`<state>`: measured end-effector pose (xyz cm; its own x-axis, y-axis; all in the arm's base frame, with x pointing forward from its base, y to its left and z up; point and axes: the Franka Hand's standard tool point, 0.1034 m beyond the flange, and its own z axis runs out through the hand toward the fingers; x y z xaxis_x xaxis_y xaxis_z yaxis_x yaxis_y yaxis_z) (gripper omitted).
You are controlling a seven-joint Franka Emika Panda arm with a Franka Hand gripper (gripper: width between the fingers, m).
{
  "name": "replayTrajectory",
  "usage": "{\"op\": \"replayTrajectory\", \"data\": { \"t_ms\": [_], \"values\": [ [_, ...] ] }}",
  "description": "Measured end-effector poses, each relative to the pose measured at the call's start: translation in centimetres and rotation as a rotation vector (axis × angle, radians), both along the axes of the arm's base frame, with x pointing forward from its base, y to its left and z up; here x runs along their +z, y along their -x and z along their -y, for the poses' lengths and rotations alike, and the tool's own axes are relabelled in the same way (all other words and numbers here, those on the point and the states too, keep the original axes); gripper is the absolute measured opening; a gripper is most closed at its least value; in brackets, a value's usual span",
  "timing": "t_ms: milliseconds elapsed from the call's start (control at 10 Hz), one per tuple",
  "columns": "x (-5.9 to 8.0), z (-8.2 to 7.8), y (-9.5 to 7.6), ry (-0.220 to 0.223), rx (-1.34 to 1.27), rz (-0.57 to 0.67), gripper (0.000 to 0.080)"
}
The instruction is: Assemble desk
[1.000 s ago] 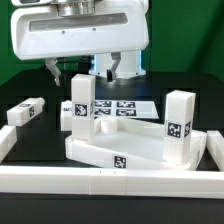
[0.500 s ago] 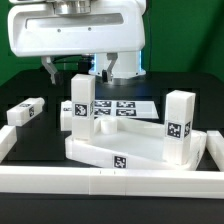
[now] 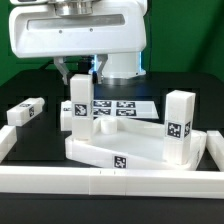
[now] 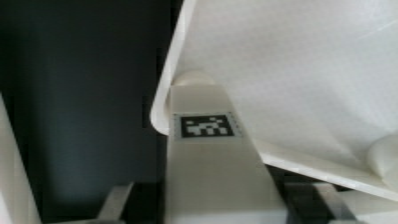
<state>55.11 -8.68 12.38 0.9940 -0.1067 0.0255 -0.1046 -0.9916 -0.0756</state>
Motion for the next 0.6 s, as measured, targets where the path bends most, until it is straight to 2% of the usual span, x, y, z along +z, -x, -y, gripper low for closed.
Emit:
{"op": "replayTrajectory", "data": {
  "t_ms": [400, 600],
  "values": [
    [0.0, -0.01, 0.0, -0.001, -0.012, -0.001, 0.0291],
    [0.0, -0.1, 0.01, -0.02, -0.163, -0.009, 0.0291]
  ]
}}
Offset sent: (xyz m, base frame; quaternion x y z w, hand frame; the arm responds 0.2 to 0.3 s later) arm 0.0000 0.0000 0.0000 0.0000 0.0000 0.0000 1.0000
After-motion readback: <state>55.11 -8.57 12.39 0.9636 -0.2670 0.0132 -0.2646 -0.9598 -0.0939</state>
